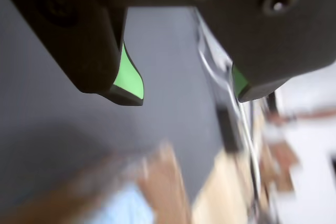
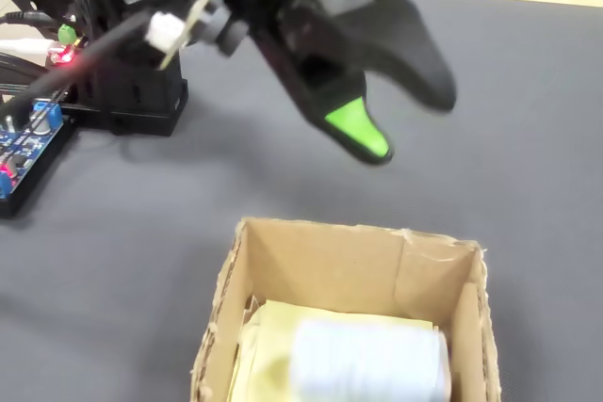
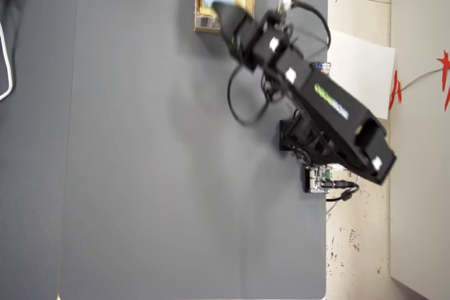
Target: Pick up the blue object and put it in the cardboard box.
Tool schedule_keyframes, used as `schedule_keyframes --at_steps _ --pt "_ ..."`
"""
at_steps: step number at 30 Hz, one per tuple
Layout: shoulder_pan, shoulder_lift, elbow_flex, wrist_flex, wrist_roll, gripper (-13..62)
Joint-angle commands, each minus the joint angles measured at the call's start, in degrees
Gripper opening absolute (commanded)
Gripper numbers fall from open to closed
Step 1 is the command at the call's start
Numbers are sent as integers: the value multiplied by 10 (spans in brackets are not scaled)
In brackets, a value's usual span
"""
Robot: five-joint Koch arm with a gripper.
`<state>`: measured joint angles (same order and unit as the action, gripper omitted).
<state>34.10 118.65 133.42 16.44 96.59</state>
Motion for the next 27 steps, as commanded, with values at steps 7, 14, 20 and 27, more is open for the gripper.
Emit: schedule_keyframes --at_steps 7,14,20,27 --pt "-198 130 98 -79 47 348" --pt "-255 171 192 -76 44 352" --pt "-263 171 347 -265 46 347" --pt "-263 171 438 -291 47 352"
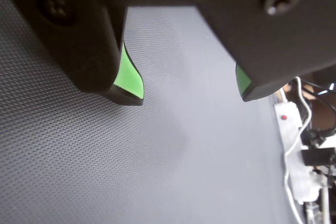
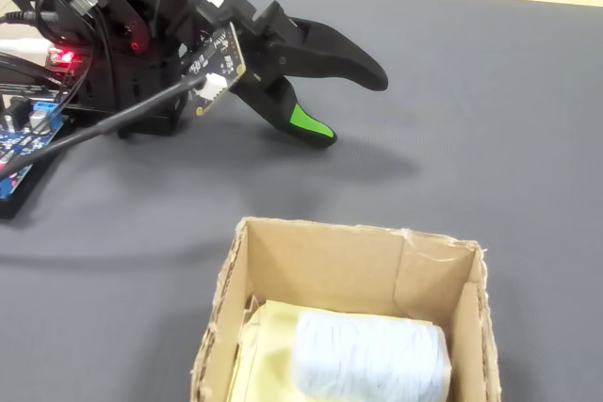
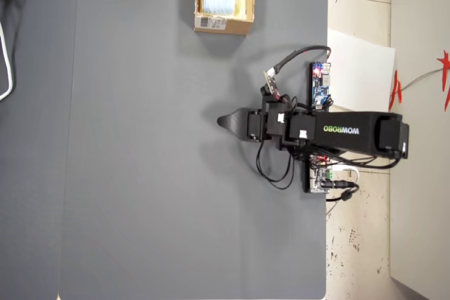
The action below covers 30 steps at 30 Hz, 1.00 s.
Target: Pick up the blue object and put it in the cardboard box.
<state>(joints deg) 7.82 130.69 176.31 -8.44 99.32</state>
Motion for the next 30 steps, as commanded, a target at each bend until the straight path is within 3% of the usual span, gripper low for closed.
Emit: schedule_keyframes --at_steps 1,8,30 --pt "0 51 19 -42 18 352" --pt "-1 51 24 80 11 352" --pt "24 47 24 100 13 347"
